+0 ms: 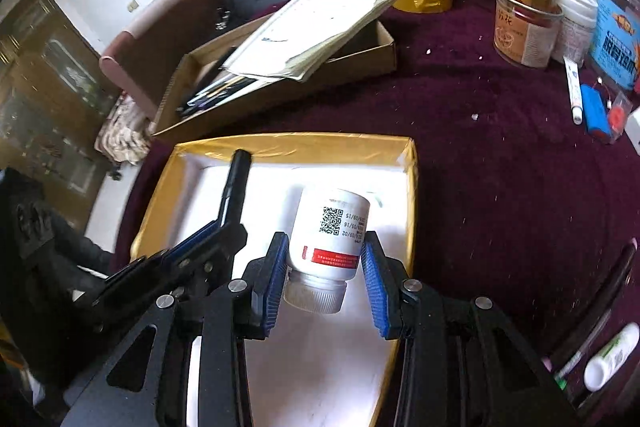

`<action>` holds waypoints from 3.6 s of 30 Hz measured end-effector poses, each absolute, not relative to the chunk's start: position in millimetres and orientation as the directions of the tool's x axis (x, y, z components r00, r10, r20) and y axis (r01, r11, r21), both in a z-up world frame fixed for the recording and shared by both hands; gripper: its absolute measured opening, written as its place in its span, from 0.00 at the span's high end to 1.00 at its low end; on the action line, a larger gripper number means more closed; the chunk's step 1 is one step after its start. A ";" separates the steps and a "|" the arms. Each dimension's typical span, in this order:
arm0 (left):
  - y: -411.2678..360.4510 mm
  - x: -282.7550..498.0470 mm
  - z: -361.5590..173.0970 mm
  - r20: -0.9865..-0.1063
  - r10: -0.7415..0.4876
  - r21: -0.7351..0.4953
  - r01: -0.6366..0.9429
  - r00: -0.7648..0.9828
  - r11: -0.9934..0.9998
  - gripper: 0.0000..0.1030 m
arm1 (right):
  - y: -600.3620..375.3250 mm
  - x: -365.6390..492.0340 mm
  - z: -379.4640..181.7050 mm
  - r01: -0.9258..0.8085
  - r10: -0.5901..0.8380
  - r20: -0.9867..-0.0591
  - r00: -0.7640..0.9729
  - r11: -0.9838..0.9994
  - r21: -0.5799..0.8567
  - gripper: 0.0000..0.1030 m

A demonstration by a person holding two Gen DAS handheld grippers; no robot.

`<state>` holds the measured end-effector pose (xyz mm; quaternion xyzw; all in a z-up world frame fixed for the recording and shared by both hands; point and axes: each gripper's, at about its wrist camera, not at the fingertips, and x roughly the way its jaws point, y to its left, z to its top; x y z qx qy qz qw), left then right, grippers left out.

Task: Organize rigid objects
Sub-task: 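Carry both items into the yellow-rimmed tray and open both tools to release, then grasp the green lighter from the pile with the left tool, then grasp the yellow-capped black marker with the right tool while the left tool holds the lighter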

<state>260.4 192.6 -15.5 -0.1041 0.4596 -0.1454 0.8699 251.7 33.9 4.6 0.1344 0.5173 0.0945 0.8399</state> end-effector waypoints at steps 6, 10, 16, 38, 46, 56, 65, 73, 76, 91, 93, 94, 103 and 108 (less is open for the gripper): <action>186.4 253.8 -17.9 -0.771 -0.344 -0.306 0.163 0.536 0.938 0.81 | 26.5 244.3 13.4 -0.001 0.245 -0.831 0.500 0.960 0.282 0.64; 188.2 234.7 -21.8 -0.764 -0.336 -0.301 0.156 0.551 0.941 0.52 | 10.9 224.9 28.5 0.010 0.264 -0.793 0.550 0.947 0.322 0.59; 195.8 207.7 -33.3 -0.777 -0.361 -0.329 0.156 0.515 0.931 0.51 | -5.8 171.3 46.5 -0.026 0.232 -0.763 0.603 0.962 0.272 0.57; 127.2 81.6 55.3 -0.697 -0.492 -0.268 0.447 0.522 0.853 0.28 | -237.2 -27.7 48.0 0.308 -0.024 -0.721 0.692 0.914 0.265 0.47; 22.3 49.9 8.5 -0.807 -0.451 -0.212 0.525 0.382 0.824 0.29 | -277.4 -57.8 10.0 0.370 0.037 -0.745 0.666 0.850 0.373 0.46; -9.5 44.1 -26.9 -0.854 -0.313 -0.075 0.496 0.415 0.865 0.29 | -266.6 -60.0 -9.5 0.296 0.117 -0.723 0.680 0.859 0.417 0.46; -9.7 56.4 -37.5 -0.847 -0.281 -0.051 0.456 0.452 0.888 0.38 | -258.9 -56.1 -16.3 0.281 0.148 -0.721 0.677 0.854 0.439 0.46; -22.2 56.1 -38.3 -0.818 -0.285 -0.016 0.475 0.500 0.880 0.80 | -246.2 -42.6 -12.7 0.260 0.177 -0.727 0.664 0.857 0.446 0.47; -14.5 55.6 -34.3 -0.811 -0.353 -0.103 0.479 0.467 0.872 0.83 | -239.9 -40.6 -11.8 0.246 0.194 -0.731 0.655 0.859 0.449 0.47; 54.7 29.0 15.5 -0.663 -0.556 -0.324 0.477 0.502 0.817 0.83 | -162.7 -86.1 -19.5 0.242 0.166 -0.836 0.523 0.912 0.332 0.45; 66.2 27.0 18.3 -0.655 -0.558 -0.337 0.464 0.510 0.819 0.83 | -147.8 -75.3 -18.6 0.248 0.127 -0.852 0.508 0.926 0.286 0.45; 72.5 26.0 20.2 -0.650 -0.559 -0.343 0.457 0.515 0.820 0.83 | -139.5 -71.1 -18.4 0.252 0.094 -0.862 0.499 0.935 0.248 0.45; 140.1 18.2 38.9 -0.597 -0.515 -0.356 0.371 0.616 0.857 0.83 | -98.5 -66.4 -17.5 0.260 -0.060 -0.863 0.502 0.962 0.084 0.66; 180.0 14.6 42.2 -0.581 -0.485 -0.371 0.318 0.653 0.872 0.83 | -120.6 -84.4 -1.6 0.254 0.058 -0.839 0.542 0.940 0.229 1.00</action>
